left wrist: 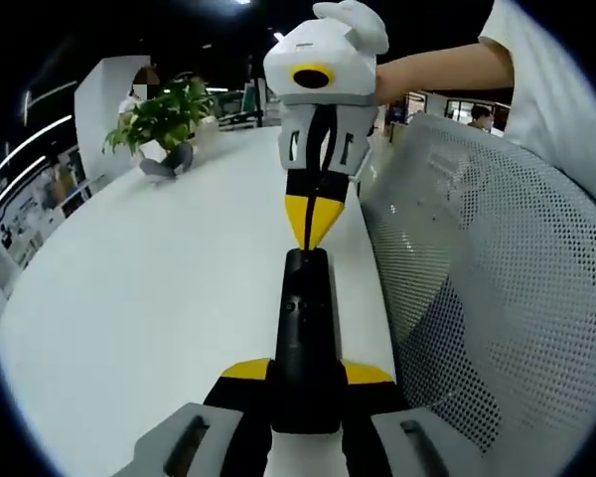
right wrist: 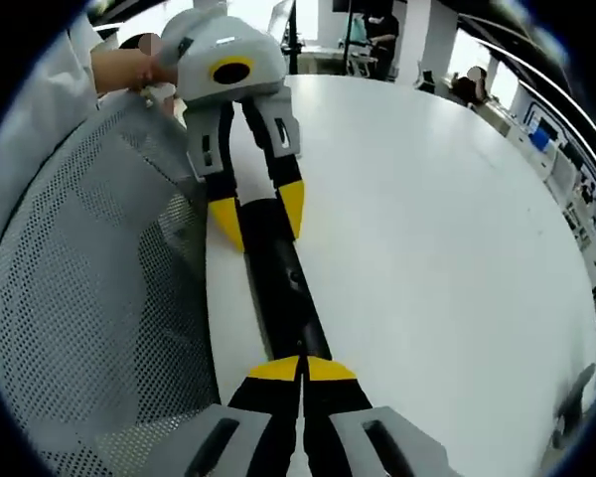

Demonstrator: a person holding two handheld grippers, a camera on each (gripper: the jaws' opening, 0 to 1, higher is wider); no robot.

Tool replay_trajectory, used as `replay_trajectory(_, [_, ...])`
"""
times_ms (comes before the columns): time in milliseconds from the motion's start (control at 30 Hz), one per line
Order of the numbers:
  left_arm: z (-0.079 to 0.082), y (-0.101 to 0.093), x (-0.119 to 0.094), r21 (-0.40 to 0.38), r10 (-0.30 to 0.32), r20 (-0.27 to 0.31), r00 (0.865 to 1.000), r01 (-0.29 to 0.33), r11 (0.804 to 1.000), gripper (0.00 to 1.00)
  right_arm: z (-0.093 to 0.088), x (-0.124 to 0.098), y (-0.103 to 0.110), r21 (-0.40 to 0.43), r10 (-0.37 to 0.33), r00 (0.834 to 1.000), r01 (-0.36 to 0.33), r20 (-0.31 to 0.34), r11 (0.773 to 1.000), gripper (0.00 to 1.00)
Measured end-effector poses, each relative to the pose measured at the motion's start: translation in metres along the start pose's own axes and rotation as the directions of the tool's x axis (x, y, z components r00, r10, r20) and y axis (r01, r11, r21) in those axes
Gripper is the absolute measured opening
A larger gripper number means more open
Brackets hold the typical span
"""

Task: Press the specified remote control buttons in sequence, fully releasing each button before pressing the next.

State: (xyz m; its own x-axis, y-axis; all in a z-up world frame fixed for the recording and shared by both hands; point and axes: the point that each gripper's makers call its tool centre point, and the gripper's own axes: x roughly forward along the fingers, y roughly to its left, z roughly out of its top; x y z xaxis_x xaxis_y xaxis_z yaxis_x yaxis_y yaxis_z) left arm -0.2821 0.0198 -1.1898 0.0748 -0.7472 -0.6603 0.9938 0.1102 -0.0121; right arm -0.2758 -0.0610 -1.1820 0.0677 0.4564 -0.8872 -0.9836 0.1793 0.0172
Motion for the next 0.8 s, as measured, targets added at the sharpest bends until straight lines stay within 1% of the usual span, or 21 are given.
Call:
replay_trajectory(33, [-0.0003, 0.0002, -0.0001, -0.013, 0.002, 0.010, 1.000, -0.002, 1.000, 0.24, -0.0006, 0.0002, -0.0003, 0.039, 0.001, 1.000, 0.000, -0.021, 0.999, 0.00])
replay_trajectory(67, [-0.0004, -0.0001, -0.0005, -0.006, 0.003, 0.016, 1.000, -0.003, 1.000, 0.24, -0.0014, 0.0003, 0.0000, 0.077, 0.002, 0.999, 0.001, -0.041, 0.997, 0.00])
replay_trajectory(100, [0.0000, 0.0000, -0.0005, -0.011, 0.006, 0.023, 1.000, -0.006, 1.000, 0.24, -0.0010, 0.0006, -0.0010, 0.094, 0.006, 0.998, 0.001, -0.070, 0.996, 0.00])
replay_trajectory(133, [0.0005, 0.0000, -0.0001, -0.018, 0.011, 0.032, 0.999, -0.010, 1.000, 0.24, -0.0005, 0.0010, -0.0016, 0.089, 0.007, 0.996, 0.001, -0.088, 0.996, 0.00])
replay_trajectory(167, [0.0006, -0.0001, -0.0001, -0.017, 0.012, 0.035, 0.999, -0.012, 1.000, 0.24, -0.0005, 0.0019, -0.0016, 0.064, 0.013, 0.993, -0.005, -0.118, 0.998, 0.00])
replay_trajectory(233, [0.0010, 0.0003, 0.0002, -0.019, 0.015, 0.042, 0.999, -0.014, 1.000, 0.24, -0.0004, 0.0030, -0.0012, 0.053, 0.022, 0.987, -0.013, -0.159, 0.999, 0.00])
replay_trajectory(333, [0.0019, -0.0003, 0.0000, -0.024, 0.021, 0.057, 0.998, -0.020, 1.000, 0.24, -0.0003, 0.0032, -0.0021, 0.056, 0.038, 0.984, -0.029, -0.174, 0.998, 0.00])
replay_trajectory(400, [0.0018, -0.0002, 0.0002, -0.025, 0.023, 0.062, 0.998, -0.022, 0.999, 0.24, -0.0023, 0.0018, -0.0019, 0.070, 0.051, 0.987, -0.041, -0.152, 0.997, 0.00])
replay_trajectory(467, [0.0017, -0.0002, 0.0002, -0.025, 0.023, 0.066, 0.998, -0.022, 0.999, 0.24, -0.0023, 0.0014, -0.0006, 0.043, 0.052, 0.991, -0.047, -0.122, 0.998, 0.00])
replay_trajectory(500, [0.0016, -0.0001, 0.0001, -0.026, 0.020, 0.071, 0.997, -0.018, 1.000, 0.24, -0.0024, 0.0011, 0.0000, 0.041, 0.041, 0.995, -0.038, -0.095, 0.998, 0.00])
replay_trajectory(533, [0.0019, -0.0004, -0.0003, -0.025, 0.017, 0.077, 0.997, -0.015, 1.000, 0.24, -0.0017, 0.0013, 0.0000, -0.011, 0.027, 0.997, -0.028, -0.077, 1.000, 0.00])
replay_trajectory(567, [0.0021, -0.0005, -0.0004, -0.024, 0.015, 0.081, 0.997, -0.013, 1.000, 0.24, -0.0007, 0.0015, 0.0005, -0.037, 0.006, 0.998, -0.008, -0.062, 0.999, 0.00])
replay_trajectory(600, [0.0019, -0.0006, -0.0004, -0.024, 0.014, 0.084, 0.996, -0.012, 1.000, 0.24, -0.0012, 0.0010, 0.0005, -0.042, -0.027, 0.999, 0.025, -0.046, 0.999, 0.00])
replay_trajectory(633, [0.0020, -0.0007, -0.0003, -0.025, 0.013, 0.087, 0.996, -0.011, 1.000, 0.24, -0.0006, 0.0009, 0.0018, -0.062, -0.040, 0.999, 0.039, -0.026, 0.997, 0.00])
replay_trajectory(667, [0.0019, -0.0008, -0.0005, -0.026, 0.013, 0.090, 0.996, -0.011, 1.000, 0.24, -0.0010, 0.0003, 0.0021, -0.065, -0.050, 0.999, 0.050, 0.002, 0.997, 0.00])
replay_trajectory(700, [0.0021, -0.0013, -0.0003, 0.000, 0.012, 0.093, 0.996, -0.012, 1.000, 0.24, -0.0013, 0.0001, 0.0023, -0.060, -0.047, 0.999, 0.048, 0.025, 0.997, 0.00])
replay_trajectory(733, [0.0018, -0.0019, -0.0005, 0.008, 0.013, 0.092, 0.996, -0.013, 1.000, 0.24, -0.0005, -0.0003, 0.0018, -0.024, -0.046, 0.997, 0.047, 0.056, 0.999, 0.00])
replay_trajectory(767, [0.0018, -0.0017, -0.0004, 0.004, 0.012, 0.092, 0.996, -0.012, 1.000, 0.24, -0.0002, -0.0014, 0.0017, 0.065, -0.040, 0.995, 0.034, 0.095, 0.997, 0.00])
replay_trajectory(800, [0.0017, -0.0015, -0.0004, 0.005, 0.011, 0.094, 0.996, -0.012, 1.000, 0.24, -0.0004, -0.0027, 0.0026, 0.098, -0.030, 0.993, 0.019, 0.112, 0.995, 0.00])
